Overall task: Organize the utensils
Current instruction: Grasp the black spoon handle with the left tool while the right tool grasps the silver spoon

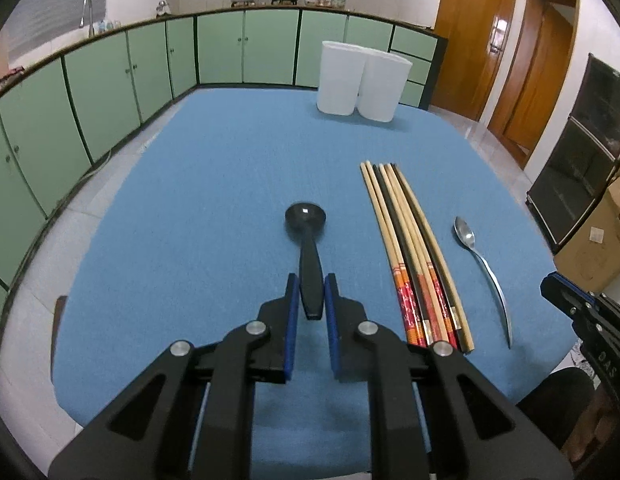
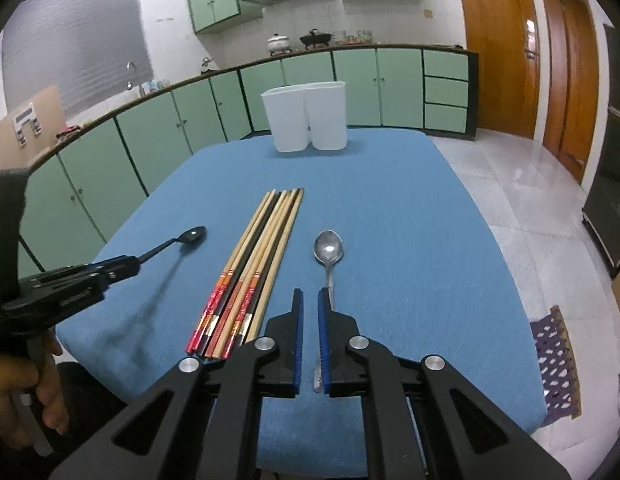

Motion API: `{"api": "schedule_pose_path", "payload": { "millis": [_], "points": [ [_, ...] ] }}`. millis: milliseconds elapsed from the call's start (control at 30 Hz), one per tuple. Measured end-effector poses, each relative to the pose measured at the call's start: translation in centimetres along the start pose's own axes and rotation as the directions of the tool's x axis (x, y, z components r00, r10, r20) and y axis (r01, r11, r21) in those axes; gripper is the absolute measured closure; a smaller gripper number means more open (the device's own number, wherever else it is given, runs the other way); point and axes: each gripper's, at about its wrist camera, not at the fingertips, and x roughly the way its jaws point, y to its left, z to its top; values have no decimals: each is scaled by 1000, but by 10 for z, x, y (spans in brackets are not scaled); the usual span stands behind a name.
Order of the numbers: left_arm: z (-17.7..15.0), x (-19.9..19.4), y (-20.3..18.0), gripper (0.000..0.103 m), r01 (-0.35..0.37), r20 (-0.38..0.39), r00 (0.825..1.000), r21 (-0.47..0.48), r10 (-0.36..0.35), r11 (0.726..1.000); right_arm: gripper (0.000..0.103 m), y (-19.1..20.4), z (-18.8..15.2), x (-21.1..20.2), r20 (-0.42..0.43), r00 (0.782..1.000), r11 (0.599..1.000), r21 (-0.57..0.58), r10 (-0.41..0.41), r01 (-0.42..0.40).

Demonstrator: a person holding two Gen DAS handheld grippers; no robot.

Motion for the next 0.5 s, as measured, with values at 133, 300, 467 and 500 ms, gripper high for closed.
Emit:
{"api": "schedule_pose_path", "payload": {
  "millis": [133,300,467,500],
  "points": [
    [-6,1,4,91,1,-10,1000,-13,-1,1000,87,-3,-22,3,-16,1000,1000,23,-4,5],
    [-9,2,0,91,-1,-8,1000,-2,1,1000,69,2,-43,16,-50,998,999,12,-31,32],
    [-7,3,0,91,2,-4,1000,-3,-2,1000,72,-4,-43,32,-57,997,999,15,-50,51],
    [-7,4,1,91,3,-5,1000,-7,-3,1000,80,-3,-42,34,-53,997,998,8,-59,59]
  ]
}}
